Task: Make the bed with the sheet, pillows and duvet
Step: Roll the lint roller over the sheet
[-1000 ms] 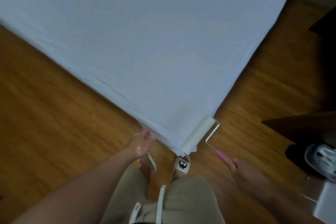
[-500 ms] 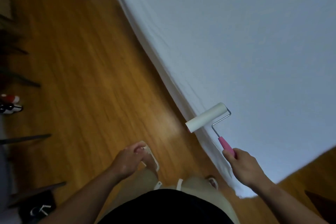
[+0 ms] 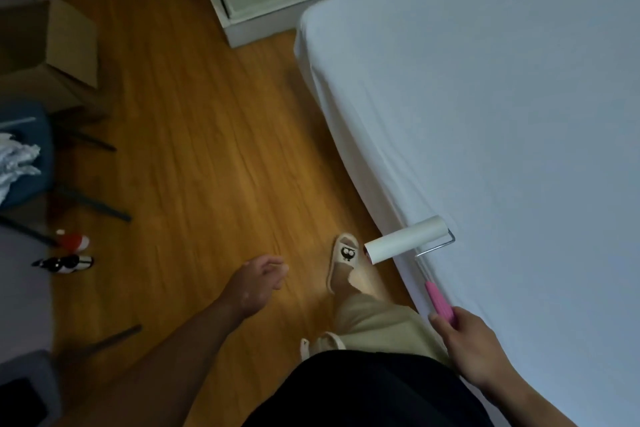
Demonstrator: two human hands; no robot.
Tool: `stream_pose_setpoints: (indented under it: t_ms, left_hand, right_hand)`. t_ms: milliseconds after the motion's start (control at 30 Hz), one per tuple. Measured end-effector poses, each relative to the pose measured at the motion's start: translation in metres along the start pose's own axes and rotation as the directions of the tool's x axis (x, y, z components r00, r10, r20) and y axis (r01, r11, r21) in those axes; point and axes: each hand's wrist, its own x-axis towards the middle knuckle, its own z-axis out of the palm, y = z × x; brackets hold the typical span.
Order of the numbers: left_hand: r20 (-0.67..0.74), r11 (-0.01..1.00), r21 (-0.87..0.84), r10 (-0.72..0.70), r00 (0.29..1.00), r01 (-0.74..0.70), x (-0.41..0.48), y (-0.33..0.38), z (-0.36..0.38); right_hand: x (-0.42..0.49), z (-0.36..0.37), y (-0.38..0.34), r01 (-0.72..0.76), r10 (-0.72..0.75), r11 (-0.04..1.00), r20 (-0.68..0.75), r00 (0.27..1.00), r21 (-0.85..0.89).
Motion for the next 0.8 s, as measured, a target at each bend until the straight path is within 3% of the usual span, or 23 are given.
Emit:
stream_pose_setpoints:
  t_ms: [133,300,500,633,800]
  left_hand:
    - [-0.013,0.998,-0.064,-0.021,1.000,0.020,0.067,0.067,-0.069]
    - [-0.152,0.982,-0.191,-0.040,0.988,0.010,0.127,0.122,-0.164]
    - [-0.224,0.874,-0.483,-0.173,0.959,0.044,0.226,0.174,-0.278]
    - [-0.173,0.904,-0.418,-0.174,0.969,0.088,0.317,0.235,-0.373]
    - [-0.021,0.995,-0.098,-0.038,0.999,0.035,0.415,0.367,-0.510]
  right_hand:
    - [0.090,-0.016,-0.119,0.033,-0.031,0.999,0.076,0.997,-0.023]
    - [0.199,-0.060,-0.301,0.136,-0.123,0.987,0.147,0.981,-0.085]
    - [0.322,-0.076,-0.499,0.227,-0.218,0.972,0.119,0.969,-0.064]
    - [0.387,-0.061,-0.590,0.142,-0.146,0.988,0.074,0.986,0.060]
    - [0.427,-0.054,-0.665,-0.018,0.013,0.977,0.026,1.000,0.212]
